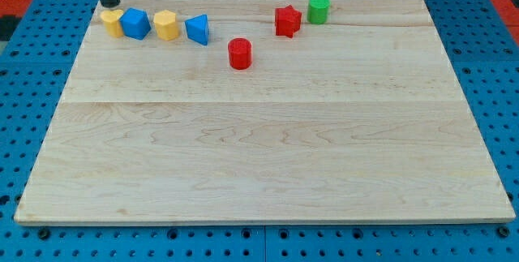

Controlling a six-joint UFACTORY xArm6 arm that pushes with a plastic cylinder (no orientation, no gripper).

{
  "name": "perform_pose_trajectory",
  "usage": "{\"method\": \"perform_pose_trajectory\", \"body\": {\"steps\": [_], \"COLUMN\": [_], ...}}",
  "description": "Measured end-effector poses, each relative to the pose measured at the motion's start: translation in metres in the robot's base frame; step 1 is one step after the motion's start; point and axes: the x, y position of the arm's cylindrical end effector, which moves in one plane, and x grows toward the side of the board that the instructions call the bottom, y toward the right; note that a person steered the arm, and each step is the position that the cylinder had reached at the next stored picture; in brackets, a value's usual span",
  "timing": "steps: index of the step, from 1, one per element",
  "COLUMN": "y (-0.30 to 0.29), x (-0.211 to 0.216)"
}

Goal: Place the cube below the red circle

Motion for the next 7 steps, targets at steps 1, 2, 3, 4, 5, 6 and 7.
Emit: {"method": "perform_pose_trajectory", "body": {"steps": [1, 2, 3, 4, 5, 6, 7], "y": [0.024, 0.045, 0.045, 0.059, 0.081, 0.111, 0.115], "x": [-0.001, 0.028, 0.059, 0.09, 0.098, 0.116, 0.133]}}
